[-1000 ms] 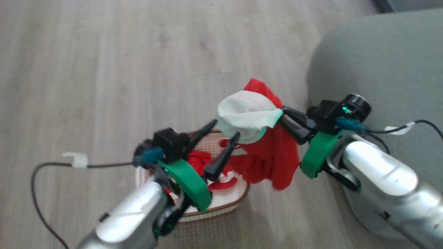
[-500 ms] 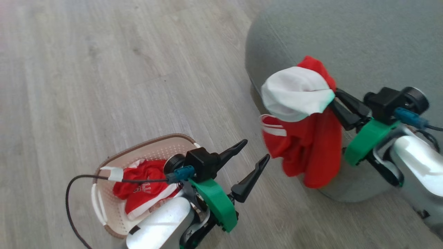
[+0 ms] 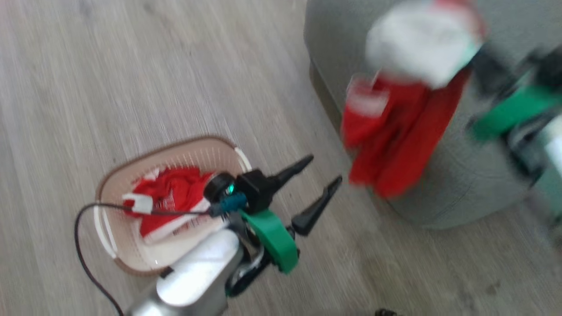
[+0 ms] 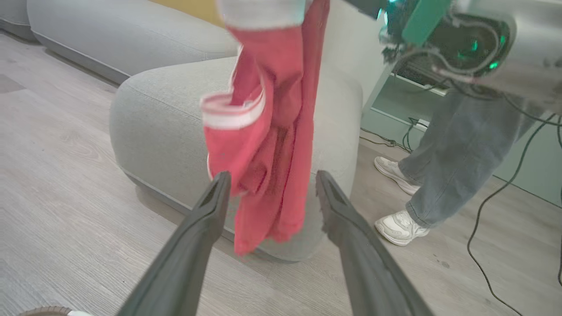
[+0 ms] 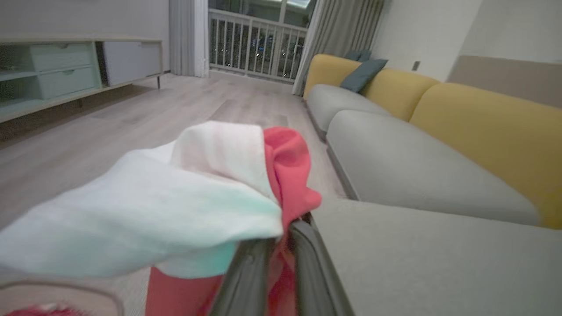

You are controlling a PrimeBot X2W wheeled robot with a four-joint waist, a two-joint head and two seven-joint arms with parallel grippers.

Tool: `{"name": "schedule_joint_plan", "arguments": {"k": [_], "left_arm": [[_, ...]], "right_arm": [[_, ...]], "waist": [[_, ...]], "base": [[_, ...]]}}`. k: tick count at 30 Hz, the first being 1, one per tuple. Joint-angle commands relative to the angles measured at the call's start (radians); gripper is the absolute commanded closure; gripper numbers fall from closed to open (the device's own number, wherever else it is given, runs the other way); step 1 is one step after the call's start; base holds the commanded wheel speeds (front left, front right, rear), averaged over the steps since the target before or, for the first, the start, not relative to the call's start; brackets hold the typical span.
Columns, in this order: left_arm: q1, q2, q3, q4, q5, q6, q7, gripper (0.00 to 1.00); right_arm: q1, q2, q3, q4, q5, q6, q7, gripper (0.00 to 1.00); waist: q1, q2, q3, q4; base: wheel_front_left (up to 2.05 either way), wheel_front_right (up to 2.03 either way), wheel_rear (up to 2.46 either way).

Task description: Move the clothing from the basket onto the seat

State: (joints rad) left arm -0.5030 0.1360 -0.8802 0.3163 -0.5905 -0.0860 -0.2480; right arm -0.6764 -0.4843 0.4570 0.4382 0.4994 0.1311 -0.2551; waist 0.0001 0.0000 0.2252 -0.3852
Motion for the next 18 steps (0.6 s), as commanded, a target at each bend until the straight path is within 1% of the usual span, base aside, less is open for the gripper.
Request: {"name": "schedule_joint_plan", "arguments": {"k": [1,5,8,9,13,16,18], "left_arm": [[-0.059,0.014,0.042,-0.023,0.009,-0.006,-0.014,0.0],[-0.093,0.025,0.04,-0.022,0.021,-0.011,-0.009,0.0],[-0.117,0.028,0.041,-0.03,0.025,-0.015,-0.009,0.0],[-0.117,0.028,0.041,-0.03,0.025,-0.015,-0.009,0.0],[-0.14,0.042,0.045,-0.038,0.039,-0.017,-0.01,0.0],[-0.149,0.051,0.047,-0.052,0.047,-0.018,-0.011,0.0],[-0.151,0.057,0.049,-0.069,0.05,-0.019,-0.011,0.0]], "right_arm": [[-0.12,-0.009,-0.085,0.011,-0.014,0.0,-0.007,1.0],[-0.292,-0.015,-0.26,0.145,-0.065,0.0,-0.007,1.0],[-0.44,-0.037,-0.422,0.248,-0.108,0.0,-0.007,1.0],[-0.44,-0.037,-0.422,0.248,-0.108,0.0,-0.007,1.0],[-0.614,-0.079,-0.644,0.369,-0.189,0.0,-0.007,1.0],[-0.693,-0.101,-0.768,0.43,-0.261,0.0,-0.007,1.0],[-0.724,-0.101,-0.85,0.463,-0.298,0.0,-0.007,1.0]], "waist": [[-0.0001,0.0,0.086,0.028],[-0.0001,0.0,0.171,0.061],[-0.0001,0.0,0.234,0.096],[-0.0001,0.0,0.234,0.096],[-0.0001,0.0,0.321,0.142],[-0.0001,0.0,0.384,0.164],[-0.0001,0.0,0.427,0.171]], "base": [[0.0,0.0,0.0],[0.0,0.0,0.0],[0.0,0.0,0.0],[0.0,0.0,0.0],[0.0,0.0,0.0],[0.0,0.0,0.0],[0.0,0.0,0.0]]}}
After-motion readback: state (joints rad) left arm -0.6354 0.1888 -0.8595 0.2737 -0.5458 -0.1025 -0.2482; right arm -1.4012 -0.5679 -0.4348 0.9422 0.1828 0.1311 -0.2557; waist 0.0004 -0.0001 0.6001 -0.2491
